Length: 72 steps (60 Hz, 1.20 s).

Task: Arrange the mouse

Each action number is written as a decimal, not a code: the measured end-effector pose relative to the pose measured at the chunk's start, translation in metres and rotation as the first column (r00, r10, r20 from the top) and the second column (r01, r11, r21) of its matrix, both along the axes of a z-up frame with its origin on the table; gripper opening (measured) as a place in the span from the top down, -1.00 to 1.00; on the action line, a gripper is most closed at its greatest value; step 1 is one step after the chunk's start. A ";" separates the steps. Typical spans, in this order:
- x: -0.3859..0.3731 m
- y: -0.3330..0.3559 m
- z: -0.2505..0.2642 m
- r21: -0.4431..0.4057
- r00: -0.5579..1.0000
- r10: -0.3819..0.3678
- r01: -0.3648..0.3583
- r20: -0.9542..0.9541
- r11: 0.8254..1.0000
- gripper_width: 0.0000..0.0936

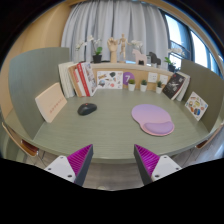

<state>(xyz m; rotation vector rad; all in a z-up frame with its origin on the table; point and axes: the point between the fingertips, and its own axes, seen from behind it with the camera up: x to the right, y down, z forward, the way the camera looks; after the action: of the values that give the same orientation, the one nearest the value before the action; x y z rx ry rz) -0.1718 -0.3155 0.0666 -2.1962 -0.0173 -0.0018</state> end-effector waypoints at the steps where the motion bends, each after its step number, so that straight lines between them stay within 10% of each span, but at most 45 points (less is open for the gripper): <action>1: -0.008 0.004 -0.007 -0.009 1.000 0.008 -0.008 -0.001 1.000 -0.75; 55: -0.161 0.301 -0.083 -0.114 1.000 0.028 -0.029 -0.013 0.993 -0.74; 72: -0.177 0.316 -0.085 -0.156 0.998 0.057 -0.058 -0.011 0.986 -0.14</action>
<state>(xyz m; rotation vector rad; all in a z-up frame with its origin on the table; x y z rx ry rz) -0.3484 0.0004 -0.0186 -2.3523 -0.0794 0.0399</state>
